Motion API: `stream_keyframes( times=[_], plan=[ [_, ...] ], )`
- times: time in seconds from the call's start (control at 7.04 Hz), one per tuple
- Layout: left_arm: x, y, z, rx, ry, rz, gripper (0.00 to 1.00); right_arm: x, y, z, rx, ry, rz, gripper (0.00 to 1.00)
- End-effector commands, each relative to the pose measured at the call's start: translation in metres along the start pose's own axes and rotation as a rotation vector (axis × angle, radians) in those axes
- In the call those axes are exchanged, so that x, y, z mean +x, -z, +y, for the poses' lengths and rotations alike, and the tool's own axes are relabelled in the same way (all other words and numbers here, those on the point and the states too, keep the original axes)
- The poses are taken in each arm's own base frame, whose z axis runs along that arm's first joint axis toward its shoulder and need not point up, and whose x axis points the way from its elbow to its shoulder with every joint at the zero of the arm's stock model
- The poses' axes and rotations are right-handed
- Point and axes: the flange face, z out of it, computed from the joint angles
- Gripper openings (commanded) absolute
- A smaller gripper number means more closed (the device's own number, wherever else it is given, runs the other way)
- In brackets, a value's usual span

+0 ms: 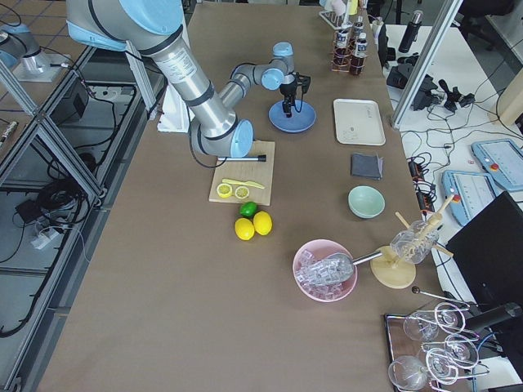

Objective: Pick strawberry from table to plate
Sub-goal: 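Open the right gripper to drop the strawberry onto the plate, lift away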

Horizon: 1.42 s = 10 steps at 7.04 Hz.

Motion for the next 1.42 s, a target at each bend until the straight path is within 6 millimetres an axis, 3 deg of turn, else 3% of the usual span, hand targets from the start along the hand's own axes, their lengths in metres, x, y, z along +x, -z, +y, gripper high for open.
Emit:
stream_keyframes(
  times=[0.0,0.14,0.28,0.43,0.71,0.99,1.28],
  plan=[
    [-0.003,-0.003,0.002,-0.007,0.012,-0.003,1.0,0.024,0.019,-0.062,-0.028,-0.015,0.009,1.0],
    [-0.005,-0.007,0.0,-0.013,0.015,-0.003,1.0,0.041,0.027,-0.09,-0.029,0.045,0.049,1.0],
    [-0.003,-0.005,-0.001,-0.009,0.01,0.003,1.0,0.092,0.033,-0.129,-0.062,0.073,0.072,1.0],
    [-0.002,-0.003,-0.001,-0.006,0.01,0.002,1.0,0.164,0.044,-0.154,-0.07,0.141,0.071,1.0],
    [-0.002,-0.002,-0.002,-0.002,0.008,-0.003,1.0,0.305,0.069,-0.187,-0.062,0.229,0.106,1.0],
    [-0.003,-0.003,-0.001,-0.001,0.008,-0.003,1.0,0.418,0.086,-0.205,-0.074,0.355,0.158,1.0],
    [-0.003,-0.003,0.0,-0.001,0.008,0.002,1.0,0.547,0.111,-0.23,-0.121,0.451,0.173,1.0]
  ],
)
